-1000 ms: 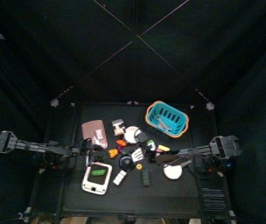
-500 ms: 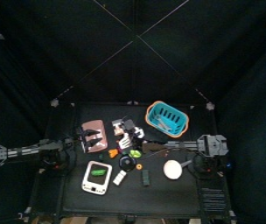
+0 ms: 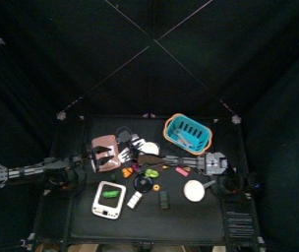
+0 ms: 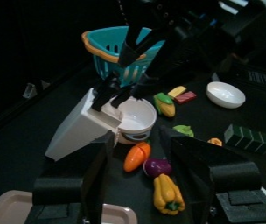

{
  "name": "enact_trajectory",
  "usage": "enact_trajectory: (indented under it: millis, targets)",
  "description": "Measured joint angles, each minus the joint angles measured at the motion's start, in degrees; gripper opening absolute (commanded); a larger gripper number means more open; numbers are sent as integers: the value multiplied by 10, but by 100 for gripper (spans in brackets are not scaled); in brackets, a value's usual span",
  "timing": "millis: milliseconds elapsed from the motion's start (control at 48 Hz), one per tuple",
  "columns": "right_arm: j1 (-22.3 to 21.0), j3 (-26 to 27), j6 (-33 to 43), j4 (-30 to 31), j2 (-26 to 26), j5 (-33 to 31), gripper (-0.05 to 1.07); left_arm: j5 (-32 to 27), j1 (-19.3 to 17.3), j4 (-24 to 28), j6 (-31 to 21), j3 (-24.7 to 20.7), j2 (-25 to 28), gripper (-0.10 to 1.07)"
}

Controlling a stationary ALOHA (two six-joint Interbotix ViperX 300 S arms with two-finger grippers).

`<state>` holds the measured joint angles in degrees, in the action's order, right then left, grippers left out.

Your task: Grab cleaver

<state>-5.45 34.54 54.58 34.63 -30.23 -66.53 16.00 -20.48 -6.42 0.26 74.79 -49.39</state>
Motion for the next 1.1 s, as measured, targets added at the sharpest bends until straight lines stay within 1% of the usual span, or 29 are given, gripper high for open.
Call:
enact_trajectory:
  millis: [104,229,667,1104]
  targets:
    - [-1,33,-7,2,-20,-26,95,0,-1,0,0,2,-1,83]
    - [-2,51,-9,7,-35,-44,95,0,-1,0,0,2,-1,83]
    - [-29,53,-9,4,-45,-47,93,1,-1,-1,0,6,-1,83]
    - [-33,48,-4,-25,-48,-31,83,0,-1,-1,0,8,-1,83]
